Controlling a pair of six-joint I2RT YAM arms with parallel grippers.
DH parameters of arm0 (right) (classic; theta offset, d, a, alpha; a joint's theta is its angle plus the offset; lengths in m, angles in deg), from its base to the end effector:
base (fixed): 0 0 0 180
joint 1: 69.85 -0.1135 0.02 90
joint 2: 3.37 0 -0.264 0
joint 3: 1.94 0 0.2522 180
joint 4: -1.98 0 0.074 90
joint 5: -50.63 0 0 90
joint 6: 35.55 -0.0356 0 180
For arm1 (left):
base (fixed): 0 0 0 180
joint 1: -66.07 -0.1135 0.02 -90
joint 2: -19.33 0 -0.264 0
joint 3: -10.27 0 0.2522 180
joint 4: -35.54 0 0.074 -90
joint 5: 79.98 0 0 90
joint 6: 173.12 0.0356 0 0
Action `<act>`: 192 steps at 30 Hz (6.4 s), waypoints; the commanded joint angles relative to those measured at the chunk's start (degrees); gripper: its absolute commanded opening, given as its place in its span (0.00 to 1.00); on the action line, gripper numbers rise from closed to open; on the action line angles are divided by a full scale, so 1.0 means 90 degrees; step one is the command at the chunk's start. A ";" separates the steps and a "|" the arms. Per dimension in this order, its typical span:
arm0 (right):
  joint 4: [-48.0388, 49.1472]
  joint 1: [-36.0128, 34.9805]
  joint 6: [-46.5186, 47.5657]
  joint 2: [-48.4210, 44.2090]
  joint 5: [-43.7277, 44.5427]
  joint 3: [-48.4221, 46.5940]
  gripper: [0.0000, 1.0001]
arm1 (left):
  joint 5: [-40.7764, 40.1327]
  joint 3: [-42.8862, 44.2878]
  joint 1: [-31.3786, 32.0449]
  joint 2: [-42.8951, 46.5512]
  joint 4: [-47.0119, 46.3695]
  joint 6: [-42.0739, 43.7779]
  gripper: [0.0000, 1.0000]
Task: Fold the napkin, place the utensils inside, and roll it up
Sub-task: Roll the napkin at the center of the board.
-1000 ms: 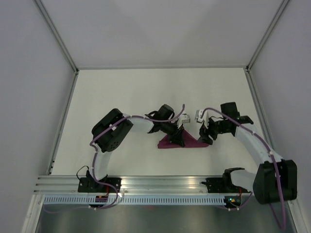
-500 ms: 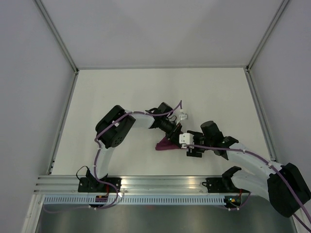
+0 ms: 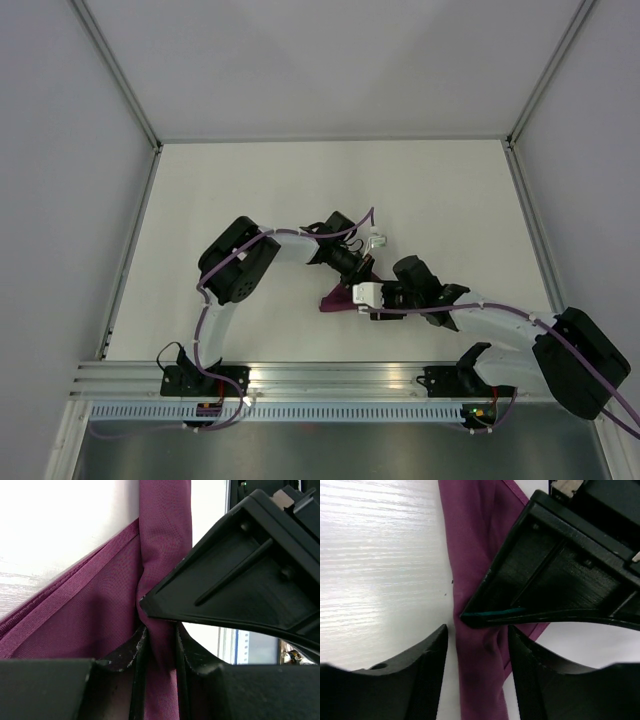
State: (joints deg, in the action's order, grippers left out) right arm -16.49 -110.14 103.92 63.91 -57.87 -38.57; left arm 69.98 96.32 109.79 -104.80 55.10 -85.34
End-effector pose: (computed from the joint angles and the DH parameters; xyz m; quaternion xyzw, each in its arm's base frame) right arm 0.1495 0.1415 0.1470 -0.6924 0.6157 0.1226 0.3556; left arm 0.2792 -0.3096 0.0989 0.4249 0.7286 -0.5360 0.0350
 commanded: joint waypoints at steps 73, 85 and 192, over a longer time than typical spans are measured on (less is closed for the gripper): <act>-0.5971 0.2084 0.1397 0.6156 -0.1753 -0.5388 0.11 | -0.8597 -0.2926 0.3091 0.2045 -0.3733 0.3577 0.64; -0.6078 0.2162 0.1378 0.6137 -0.1899 -0.5505 0.27 | -0.6918 -0.2155 0.2798 0.1674 -0.1622 0.2689 0.02; -0.4388 0.1293 0.0899 0.3528 -0.1411 -0.3366 0.17 | -0.7423 -0.5484 0.1066 0.6694 -0.4483 -0.0059 0.49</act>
State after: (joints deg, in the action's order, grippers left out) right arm -48.38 -99.76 109.23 91.06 -70.70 -67.84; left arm 11.14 47.43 114.23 -45.05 20.55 -90.59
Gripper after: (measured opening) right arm 0.253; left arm 0.486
